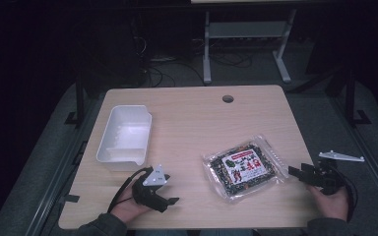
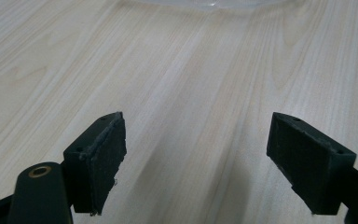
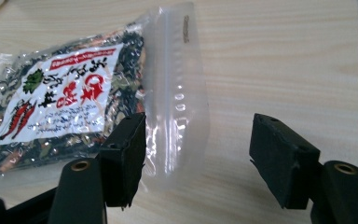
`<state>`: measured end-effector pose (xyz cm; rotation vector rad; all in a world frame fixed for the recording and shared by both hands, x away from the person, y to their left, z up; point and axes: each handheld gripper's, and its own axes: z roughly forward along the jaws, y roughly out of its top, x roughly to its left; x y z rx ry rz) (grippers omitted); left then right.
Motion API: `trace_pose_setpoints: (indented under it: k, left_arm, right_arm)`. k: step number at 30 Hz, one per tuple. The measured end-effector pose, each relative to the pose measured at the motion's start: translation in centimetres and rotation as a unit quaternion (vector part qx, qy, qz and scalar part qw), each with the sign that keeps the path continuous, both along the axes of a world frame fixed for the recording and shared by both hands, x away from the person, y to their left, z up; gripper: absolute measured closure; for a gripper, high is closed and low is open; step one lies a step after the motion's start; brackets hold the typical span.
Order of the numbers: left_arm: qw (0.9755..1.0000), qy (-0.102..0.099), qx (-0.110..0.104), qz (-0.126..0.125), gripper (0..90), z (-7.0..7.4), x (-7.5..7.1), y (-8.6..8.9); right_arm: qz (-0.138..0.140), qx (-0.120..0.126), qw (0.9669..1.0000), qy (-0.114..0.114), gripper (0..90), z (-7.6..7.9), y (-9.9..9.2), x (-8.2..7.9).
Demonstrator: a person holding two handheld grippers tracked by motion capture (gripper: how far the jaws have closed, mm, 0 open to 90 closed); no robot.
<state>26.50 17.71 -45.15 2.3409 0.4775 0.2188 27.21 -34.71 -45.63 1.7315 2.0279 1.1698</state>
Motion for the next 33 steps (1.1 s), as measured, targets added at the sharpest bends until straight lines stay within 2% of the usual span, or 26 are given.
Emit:
trace_pose_setpoints:
  k: [9,16,26,28,29,30,33]
  left_arm:
    - [1.0,0.0,0.0,0.0,19.2,0.0,0.0,0.0]
    - [1.0,0.0,0.001,-0.001,19.3,0.0,0.0,0.0]
    - [1.0,0.0,0.005,-0.004,19.4,-0.1,0.0,-0.2]
    - [1.0,0.0,0.005,-0.004,19.4,-0.1,0.0,-0.2]
    - [1.0,0.0,0.005,-0.004,19.4,-0.1,0.0,-0.2]
    - [1.0,0.0,0.006,-0.004,19.4,-0.1,0.0,-0.3]
    - [1.0,0.0,0.004,-0.004,19.4,-0.1,0.0,-0.3]
  right_arm:
    - [0.026,0.024,0.9989,0.03,50.0,-1.0,-0.2,0.2]
    - [0.041,0.039,0.9978,0.035,56.6,-1.2,0.1,0.3]
    - [0.043,0.048,0.997,0.044,68.3,-1.7,0.4,0.7]
    - [0.04,0.053,0.997,0.039,75.9,-1.6,0.4,0.7]
    - [0.04,0.053,0.997,0.039,75.9,-1.6,0.4,0.7]
    - [0.041,0.054,0.9969,0.04,81.0,-1.5,0.5,0.7]
    - [0.042,0.058,0.9969,0.033,86.9,-1.3,0.6,0.7]
